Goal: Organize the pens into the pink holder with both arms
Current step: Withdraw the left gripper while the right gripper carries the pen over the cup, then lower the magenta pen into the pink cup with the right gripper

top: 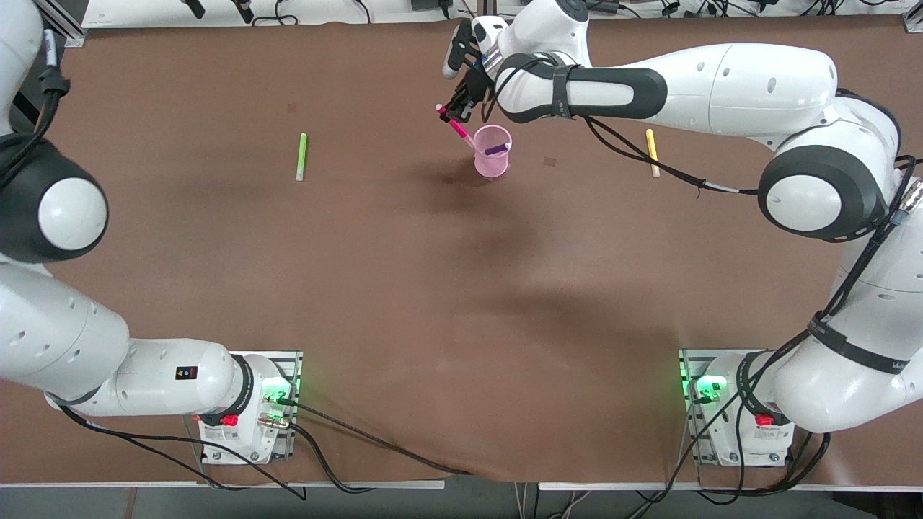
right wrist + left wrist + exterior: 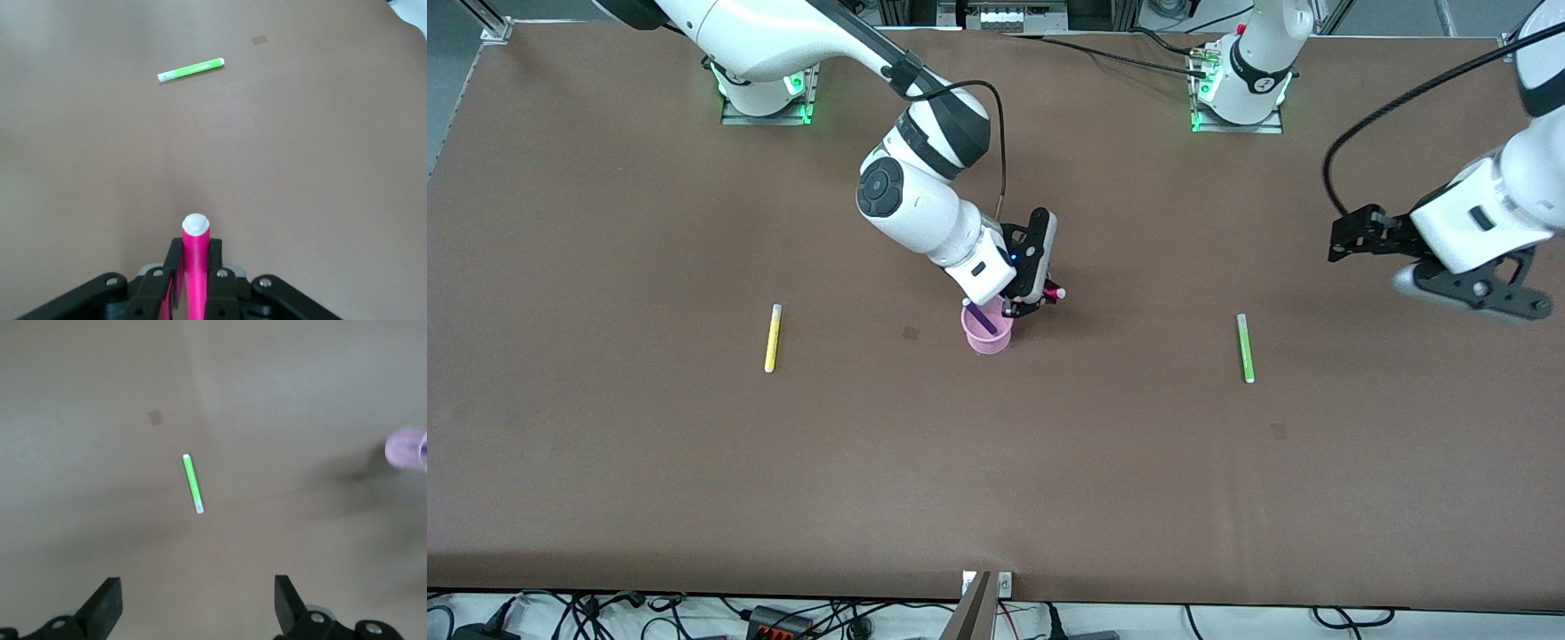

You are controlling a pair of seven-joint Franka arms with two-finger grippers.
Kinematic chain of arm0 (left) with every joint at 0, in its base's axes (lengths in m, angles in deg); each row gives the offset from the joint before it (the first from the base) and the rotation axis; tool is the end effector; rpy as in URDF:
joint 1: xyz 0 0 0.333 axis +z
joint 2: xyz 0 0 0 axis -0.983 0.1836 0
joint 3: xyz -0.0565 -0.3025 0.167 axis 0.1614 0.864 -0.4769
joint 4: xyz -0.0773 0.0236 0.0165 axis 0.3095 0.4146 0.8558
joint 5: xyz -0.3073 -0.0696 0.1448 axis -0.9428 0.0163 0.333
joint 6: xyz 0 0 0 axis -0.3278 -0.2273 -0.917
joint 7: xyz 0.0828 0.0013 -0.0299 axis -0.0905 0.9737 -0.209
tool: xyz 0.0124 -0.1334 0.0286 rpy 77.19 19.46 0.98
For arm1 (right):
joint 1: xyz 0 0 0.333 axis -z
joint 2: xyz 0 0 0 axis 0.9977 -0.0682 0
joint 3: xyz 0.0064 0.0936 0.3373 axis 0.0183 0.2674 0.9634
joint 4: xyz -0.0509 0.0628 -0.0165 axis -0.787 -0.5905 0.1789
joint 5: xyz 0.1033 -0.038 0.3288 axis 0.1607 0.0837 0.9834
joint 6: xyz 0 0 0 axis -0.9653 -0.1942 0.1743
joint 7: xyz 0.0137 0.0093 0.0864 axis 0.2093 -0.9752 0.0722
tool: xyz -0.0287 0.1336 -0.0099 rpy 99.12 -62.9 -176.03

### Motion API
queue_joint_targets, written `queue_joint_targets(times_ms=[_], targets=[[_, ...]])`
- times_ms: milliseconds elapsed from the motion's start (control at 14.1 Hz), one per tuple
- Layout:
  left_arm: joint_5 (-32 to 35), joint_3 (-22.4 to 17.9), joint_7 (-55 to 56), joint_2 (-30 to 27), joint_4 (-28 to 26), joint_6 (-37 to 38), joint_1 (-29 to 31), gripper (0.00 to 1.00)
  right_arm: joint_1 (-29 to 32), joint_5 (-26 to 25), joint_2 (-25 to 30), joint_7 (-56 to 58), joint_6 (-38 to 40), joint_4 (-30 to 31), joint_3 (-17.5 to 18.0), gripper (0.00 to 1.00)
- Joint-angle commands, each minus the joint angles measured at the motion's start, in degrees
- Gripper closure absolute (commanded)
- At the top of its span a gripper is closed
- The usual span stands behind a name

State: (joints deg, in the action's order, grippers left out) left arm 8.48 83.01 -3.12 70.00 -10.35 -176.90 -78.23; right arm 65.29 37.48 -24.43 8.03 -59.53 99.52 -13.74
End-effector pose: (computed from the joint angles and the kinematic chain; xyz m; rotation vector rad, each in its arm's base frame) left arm 0.5508 -0.0502 0.5999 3.0667 -0.2274 -0.0765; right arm 0.5490 0.4979 0.3661 -2.0942 -1.5995 -0.5795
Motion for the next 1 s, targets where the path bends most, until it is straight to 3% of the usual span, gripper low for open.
queue_joint_targets(times_ms=[0, 213, 925], targets=[[-0.74, -2.33, 3.01, -9.7, -11.39, -7.17, -0.92, 0.0, 0.06, -0.16, 0.08, -0.69, 0.12, -0.61, -1.04, 1.0], [1.03, -2.33, 3.28, -11.9, -14.12, -7.35, -0.22, 0.0, 0.5, -0.34, 0.08, -0.6, 0.64, -0.08, -1.83, 1.0], [1.12, -1.19, 4.5, -10.5, -12.46, -4.72, 1.36, 0.0, 0.5, -1.83, -0.01, -0.25, 3.98, 1.06, -2.27, 1.0]])
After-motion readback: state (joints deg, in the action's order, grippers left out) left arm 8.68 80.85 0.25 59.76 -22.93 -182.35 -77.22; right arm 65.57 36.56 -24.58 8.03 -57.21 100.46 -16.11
